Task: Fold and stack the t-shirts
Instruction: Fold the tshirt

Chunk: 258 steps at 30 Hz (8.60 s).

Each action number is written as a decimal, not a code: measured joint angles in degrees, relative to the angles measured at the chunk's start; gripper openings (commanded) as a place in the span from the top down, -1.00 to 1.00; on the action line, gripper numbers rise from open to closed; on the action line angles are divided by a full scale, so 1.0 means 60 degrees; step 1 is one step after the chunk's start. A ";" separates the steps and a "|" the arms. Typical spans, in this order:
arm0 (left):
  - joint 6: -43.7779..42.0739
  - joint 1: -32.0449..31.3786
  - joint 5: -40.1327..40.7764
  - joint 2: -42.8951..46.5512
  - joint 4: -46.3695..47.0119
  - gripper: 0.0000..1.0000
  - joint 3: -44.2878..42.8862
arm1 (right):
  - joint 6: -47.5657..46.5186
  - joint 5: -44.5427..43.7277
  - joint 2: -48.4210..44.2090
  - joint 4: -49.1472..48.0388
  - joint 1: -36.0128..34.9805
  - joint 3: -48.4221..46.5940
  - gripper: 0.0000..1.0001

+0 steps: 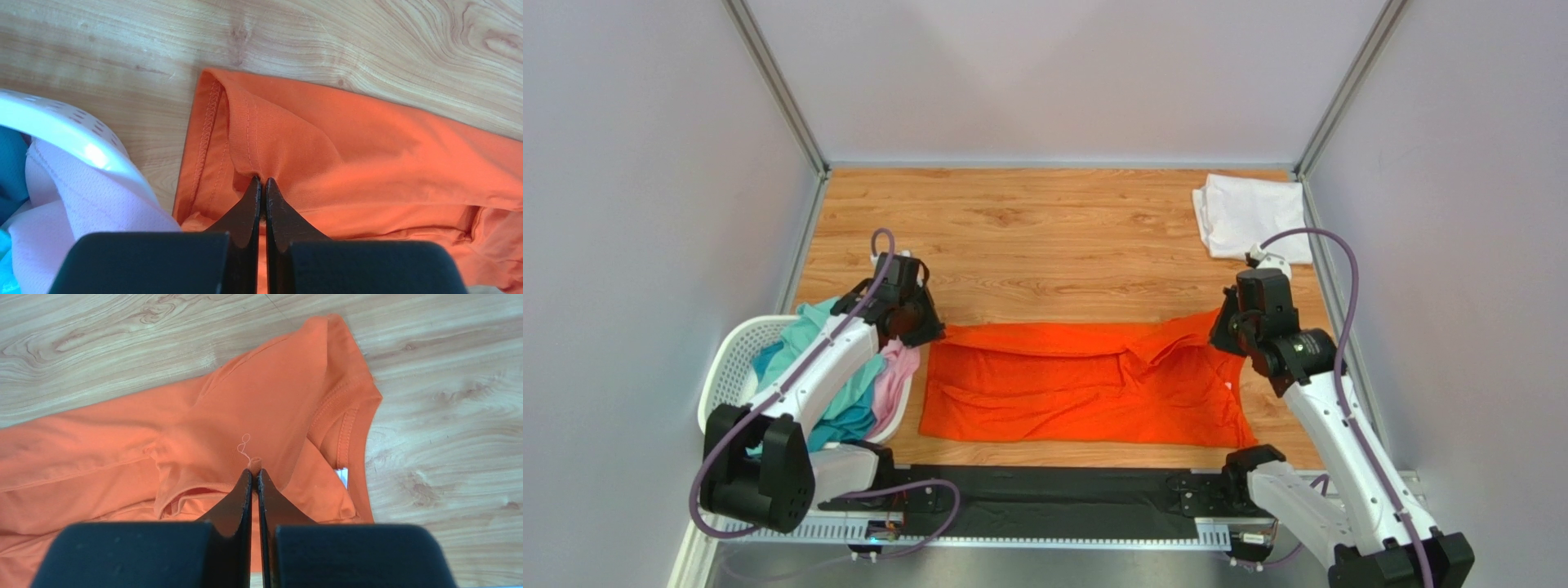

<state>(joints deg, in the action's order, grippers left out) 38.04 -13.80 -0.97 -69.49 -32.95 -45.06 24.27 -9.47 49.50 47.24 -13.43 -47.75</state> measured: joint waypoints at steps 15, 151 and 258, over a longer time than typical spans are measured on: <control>-0.0007 0.0000 0.0036 0.0605 -0.0255 0.90 0.0718 | 0.0856 -0.0397 -0.1348 0.1810 0.0000 0.0324 0.92; 0.6594 -1.0247 0.4306 0.4397 -0.3934 -1.00 0.1344 | 0.1872 0.0692 0.2677 0.0361 -0.3093 -0.2736 -1.00; 0.4863 -0.9067 0.4080 0.2659 -0.0914 1.00 0.0878 | 0.5737 -0.2495 0.1621 -0.1778 -0.9537 0.1475 0.93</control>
<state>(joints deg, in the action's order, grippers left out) 67.22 -68.20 23.51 -53.54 -38.44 -39.79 58.70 -24.45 59.22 36.58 -70.65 -38.89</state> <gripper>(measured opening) 0.007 0.040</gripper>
